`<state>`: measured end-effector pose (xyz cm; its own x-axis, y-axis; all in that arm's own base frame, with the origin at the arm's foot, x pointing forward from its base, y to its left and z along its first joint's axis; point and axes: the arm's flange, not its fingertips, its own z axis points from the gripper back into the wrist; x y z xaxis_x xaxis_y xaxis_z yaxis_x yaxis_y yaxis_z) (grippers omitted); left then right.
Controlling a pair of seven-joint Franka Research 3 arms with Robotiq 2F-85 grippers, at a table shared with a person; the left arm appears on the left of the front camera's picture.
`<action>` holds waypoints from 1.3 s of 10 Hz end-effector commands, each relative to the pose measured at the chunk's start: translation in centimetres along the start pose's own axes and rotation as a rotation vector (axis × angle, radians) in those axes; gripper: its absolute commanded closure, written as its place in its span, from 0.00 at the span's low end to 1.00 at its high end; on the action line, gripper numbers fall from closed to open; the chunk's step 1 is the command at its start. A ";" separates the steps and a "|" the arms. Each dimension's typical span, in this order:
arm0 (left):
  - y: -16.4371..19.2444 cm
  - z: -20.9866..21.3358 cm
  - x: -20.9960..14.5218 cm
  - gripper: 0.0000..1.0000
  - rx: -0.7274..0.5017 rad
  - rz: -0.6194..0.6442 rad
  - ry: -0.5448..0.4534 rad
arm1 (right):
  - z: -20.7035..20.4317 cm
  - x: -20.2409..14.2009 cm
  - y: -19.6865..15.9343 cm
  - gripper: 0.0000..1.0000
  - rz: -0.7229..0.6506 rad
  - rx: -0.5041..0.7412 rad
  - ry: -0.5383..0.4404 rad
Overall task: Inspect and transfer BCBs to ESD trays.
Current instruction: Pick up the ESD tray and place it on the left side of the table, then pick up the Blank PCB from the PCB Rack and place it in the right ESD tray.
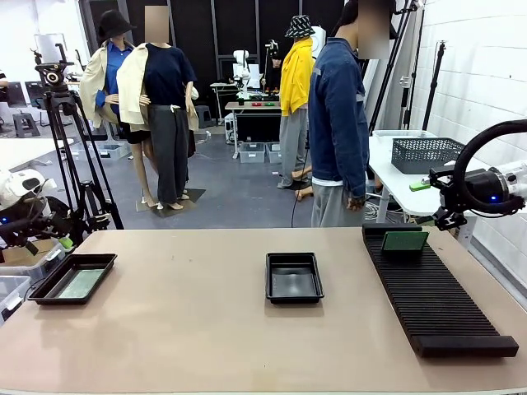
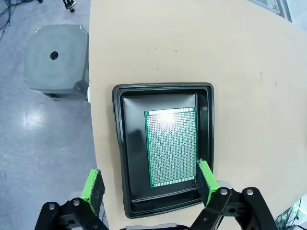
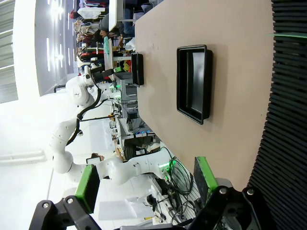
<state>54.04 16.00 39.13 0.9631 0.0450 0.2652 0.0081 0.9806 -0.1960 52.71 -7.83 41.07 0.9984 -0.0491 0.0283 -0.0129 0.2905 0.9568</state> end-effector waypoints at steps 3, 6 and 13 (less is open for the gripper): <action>0.2 0.0 0.1 0.00 0.001 -0.005 -0.002 | -0.1 0.0 0.1 0.00 -0.006 0.007 0.010; 0.2 0.0 0.1 0.00 0.001 -0.005 -0.002 | -0.1 0.0 0.1 0.00 -0.006 0.007 0.010; 0.1 1.5 0.3 0.00 -0.091 0.042 0.000 | -0.1 0.0 0.1 0.00 -0.006 0.007 0.010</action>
<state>54.02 15.94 39.44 0.9635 0.0579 0.2612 0.0008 0.9756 -0.2193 52.71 -7.83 41.07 0.9984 -0.0491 0.0283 -0.0129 0.2905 0.9568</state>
